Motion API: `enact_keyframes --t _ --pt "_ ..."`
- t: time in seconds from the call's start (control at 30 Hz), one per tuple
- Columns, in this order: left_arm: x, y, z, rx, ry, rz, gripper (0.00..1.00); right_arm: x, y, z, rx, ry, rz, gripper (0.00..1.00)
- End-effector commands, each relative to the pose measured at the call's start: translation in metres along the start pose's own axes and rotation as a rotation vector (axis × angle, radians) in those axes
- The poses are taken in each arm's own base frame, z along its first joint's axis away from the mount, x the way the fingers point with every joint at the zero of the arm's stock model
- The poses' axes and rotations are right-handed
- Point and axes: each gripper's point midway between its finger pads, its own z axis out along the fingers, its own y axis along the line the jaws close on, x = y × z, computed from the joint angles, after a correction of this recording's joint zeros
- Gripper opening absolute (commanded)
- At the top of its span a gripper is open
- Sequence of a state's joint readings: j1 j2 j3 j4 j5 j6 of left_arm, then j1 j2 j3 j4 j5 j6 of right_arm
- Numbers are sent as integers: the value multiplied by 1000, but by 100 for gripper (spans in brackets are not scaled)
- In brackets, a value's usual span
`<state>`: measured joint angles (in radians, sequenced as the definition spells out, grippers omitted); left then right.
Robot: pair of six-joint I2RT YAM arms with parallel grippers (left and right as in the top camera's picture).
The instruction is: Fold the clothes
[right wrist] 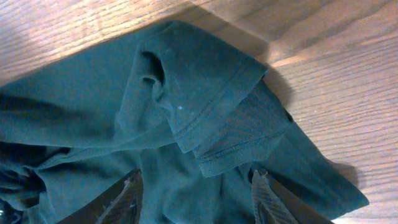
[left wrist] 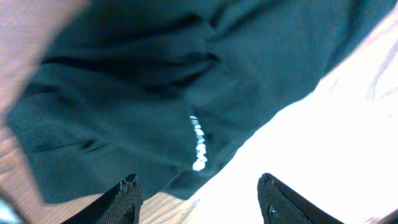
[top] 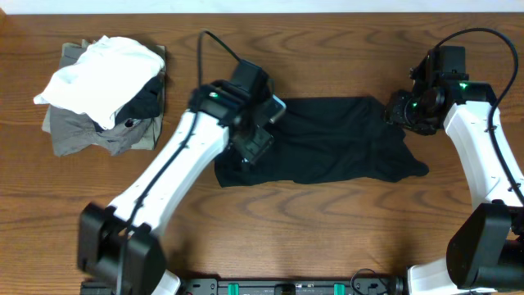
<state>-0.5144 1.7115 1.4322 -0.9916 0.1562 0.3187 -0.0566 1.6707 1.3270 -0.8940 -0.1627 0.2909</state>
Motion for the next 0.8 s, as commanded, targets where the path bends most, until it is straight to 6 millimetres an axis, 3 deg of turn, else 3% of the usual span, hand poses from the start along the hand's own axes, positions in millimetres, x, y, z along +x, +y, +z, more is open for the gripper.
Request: enact_keyframes --t 0.0,0.23,0.43,0.6,0.77 --pt "6 -18 36 35 89 105 61 -5 2 -9 -6 -29 -19 55" --pt "-1 -13 93 -104 172 171 61 -4 2 -9 -6 -28 -19 55" --pt "-4 1 112 -187 185 137 60 -3 2 -9 -5 -25 -18 56" --pt "-11 5 112 -212 152 109 28 -3 1 -9 -5 -22 -18 56" --pt "-15 27 101 -352 139 50 6 -3 1 -9 -4 -21 -18 56"
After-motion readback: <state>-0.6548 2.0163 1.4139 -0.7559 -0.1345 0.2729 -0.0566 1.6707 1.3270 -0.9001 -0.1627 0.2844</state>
